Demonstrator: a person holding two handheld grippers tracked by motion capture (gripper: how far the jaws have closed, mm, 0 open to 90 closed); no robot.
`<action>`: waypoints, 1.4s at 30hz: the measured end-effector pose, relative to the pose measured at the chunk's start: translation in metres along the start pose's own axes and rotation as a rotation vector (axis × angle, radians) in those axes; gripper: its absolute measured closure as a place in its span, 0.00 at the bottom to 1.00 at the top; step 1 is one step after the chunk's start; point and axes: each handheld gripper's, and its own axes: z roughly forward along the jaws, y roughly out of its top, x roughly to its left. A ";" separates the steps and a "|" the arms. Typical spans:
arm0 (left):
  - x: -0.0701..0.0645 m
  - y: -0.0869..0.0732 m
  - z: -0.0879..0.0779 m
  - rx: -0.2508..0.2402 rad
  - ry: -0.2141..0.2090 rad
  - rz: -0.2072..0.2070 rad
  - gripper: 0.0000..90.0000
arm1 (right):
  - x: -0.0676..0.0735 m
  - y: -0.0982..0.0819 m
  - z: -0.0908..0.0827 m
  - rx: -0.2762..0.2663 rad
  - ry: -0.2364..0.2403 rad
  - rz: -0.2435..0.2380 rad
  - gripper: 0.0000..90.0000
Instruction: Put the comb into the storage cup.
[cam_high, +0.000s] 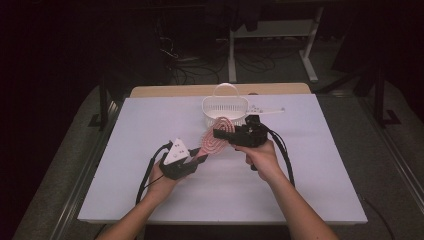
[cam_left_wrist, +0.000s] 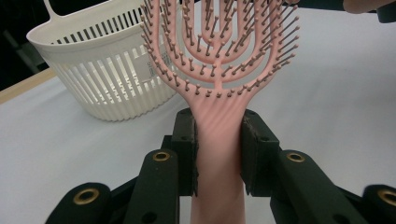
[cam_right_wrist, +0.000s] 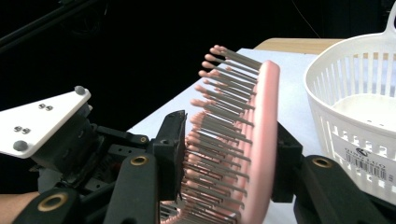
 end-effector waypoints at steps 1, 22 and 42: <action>0.000 0.000 0.000 0.000 0.001 0.002 0.78 | 0.000 0.000 0.000 -0.001 0.003 0.001 0.63; 0.000 0.000 0.002 -0.002 -0.015 0.013 0.75 | 0.005 0.001 -0.002 -0.036 0.024 0.012 0.70; 0.016 0.000 -0.013 0.010 -0.095 -0.078 0.39 | 0.002 0.004 -0.011 -0.072 -0.010 0.003 0.70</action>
